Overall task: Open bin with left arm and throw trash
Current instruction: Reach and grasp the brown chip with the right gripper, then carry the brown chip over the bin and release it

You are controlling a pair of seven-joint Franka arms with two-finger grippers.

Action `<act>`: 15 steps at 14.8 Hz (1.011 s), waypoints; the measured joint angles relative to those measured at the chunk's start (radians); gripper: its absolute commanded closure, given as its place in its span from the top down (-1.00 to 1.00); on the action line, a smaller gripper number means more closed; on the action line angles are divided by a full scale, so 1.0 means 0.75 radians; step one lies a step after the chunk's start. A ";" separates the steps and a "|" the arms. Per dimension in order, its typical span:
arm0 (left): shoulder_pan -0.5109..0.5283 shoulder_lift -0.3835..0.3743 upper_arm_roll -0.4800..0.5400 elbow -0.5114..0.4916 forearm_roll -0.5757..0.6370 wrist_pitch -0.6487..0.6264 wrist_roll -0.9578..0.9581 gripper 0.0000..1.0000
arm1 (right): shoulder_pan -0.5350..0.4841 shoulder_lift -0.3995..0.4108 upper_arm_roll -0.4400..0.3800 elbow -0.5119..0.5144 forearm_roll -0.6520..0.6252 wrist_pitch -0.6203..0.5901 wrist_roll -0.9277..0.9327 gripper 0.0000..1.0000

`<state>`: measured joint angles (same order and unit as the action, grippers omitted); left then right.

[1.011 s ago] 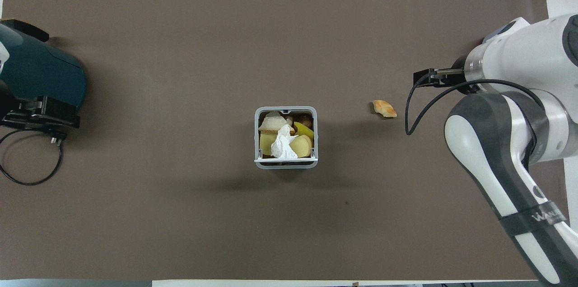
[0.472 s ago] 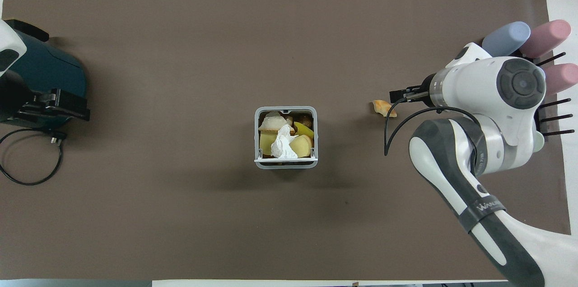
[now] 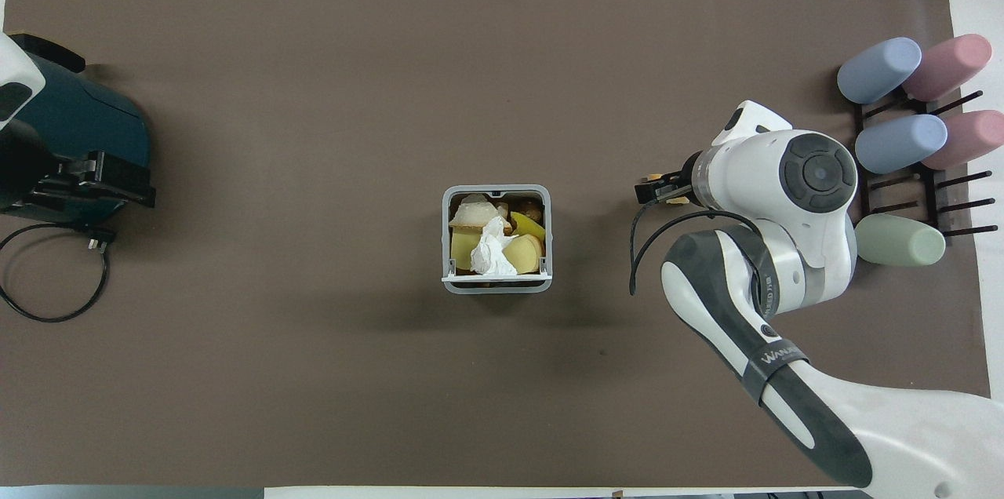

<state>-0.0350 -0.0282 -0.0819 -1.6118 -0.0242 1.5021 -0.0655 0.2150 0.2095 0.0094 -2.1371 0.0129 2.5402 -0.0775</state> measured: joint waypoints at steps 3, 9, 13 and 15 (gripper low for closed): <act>0.000 0.000 0.000 0.000 0.000 0.000 0.000 1.00 | 0.000 0.050 -0.003 -0.005 0.000 0.054 -0.039 0.37; 0.000 0.000 0.003 0.000 0.000 0.001 0.000 1.00 | 0.000 0.064 -0.003 -0.009 0.000 0.057 -0.072 -1.00; 0.000 0.000 0.003 0.000 0.000 0.002 0.000 1.00 | -0.001 0.061 0.000 0.000 0.007 0.062 -0.021 -1.00; 0.000 0.000 0.003 0.000 0.000 0.003 0.000 1.00 | 0.000 0.042 0.038 0.052 0.020 0.018 0.110 -1.00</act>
<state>-0.0349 -0.0282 -0.0795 -1.6118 -0.0242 1.5041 -0.0655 0.2152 0.2413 0.0383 -2.0982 0.0278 2.5538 0.0053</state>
